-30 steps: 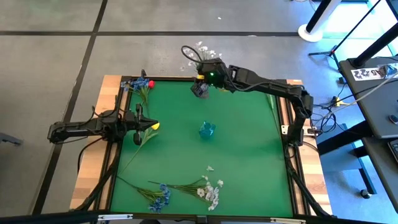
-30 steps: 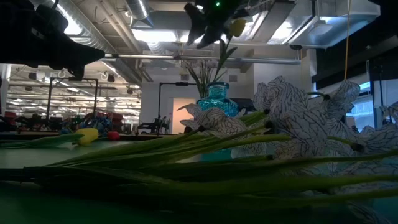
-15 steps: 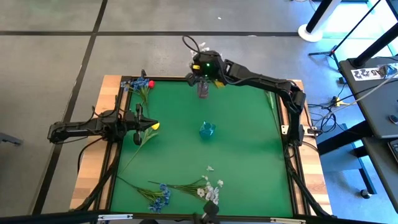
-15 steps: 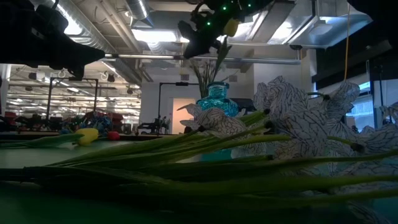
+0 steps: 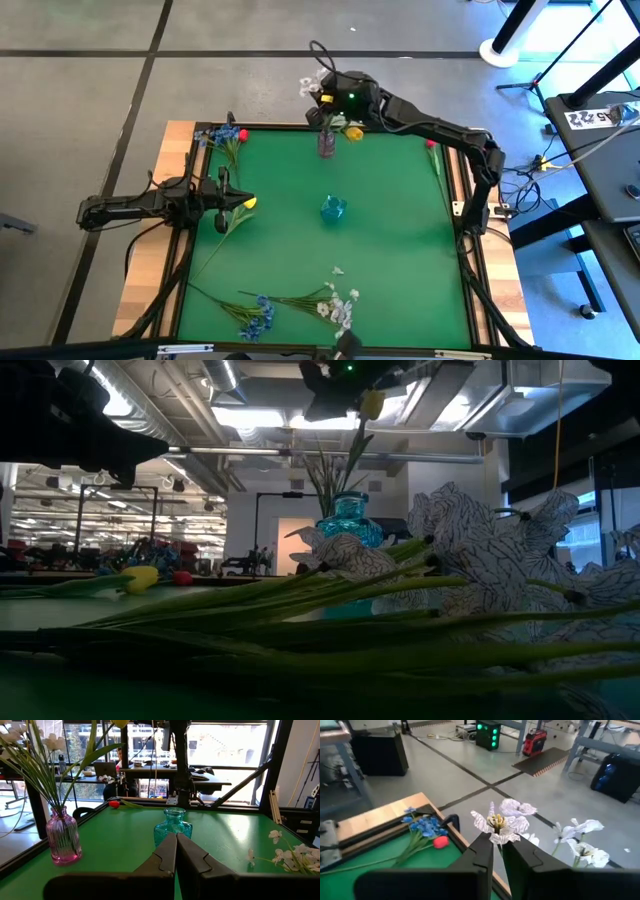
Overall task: Sort flowers into vase by color
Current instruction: Put the right white flower into the violet vase, then put the yellow tulip into the violet vase
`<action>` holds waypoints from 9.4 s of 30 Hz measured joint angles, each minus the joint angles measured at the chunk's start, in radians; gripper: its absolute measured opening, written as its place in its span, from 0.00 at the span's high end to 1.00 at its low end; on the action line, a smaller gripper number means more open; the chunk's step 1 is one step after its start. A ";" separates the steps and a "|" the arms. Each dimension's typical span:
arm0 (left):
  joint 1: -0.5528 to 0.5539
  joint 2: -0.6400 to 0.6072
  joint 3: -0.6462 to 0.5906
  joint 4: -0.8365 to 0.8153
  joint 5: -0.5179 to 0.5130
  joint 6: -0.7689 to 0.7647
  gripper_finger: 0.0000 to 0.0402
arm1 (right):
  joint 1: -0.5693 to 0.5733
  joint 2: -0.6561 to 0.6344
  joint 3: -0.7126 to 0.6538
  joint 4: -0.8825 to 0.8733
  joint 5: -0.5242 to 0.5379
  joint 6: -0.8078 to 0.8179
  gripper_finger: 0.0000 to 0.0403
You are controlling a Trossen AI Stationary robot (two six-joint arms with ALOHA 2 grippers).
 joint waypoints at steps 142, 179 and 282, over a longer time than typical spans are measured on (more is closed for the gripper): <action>0.000 0.000 0.000 0.000 0.000 0.000 1.00 | 0.459 -0.272 -0.209 -0.884 0.031 0.198 0.40; 0.000 0.000 0.000 0.000 0.000 0.000 1.00 | 0.308 -0.300 -0.174 -0.618 0.616 0.083 0.40; -0.197 0.733 0.126 0.233 -0.320 -0.281 1.00 | 0.719 -0.352 -0.343 -0.876 0.302 0.429 0.40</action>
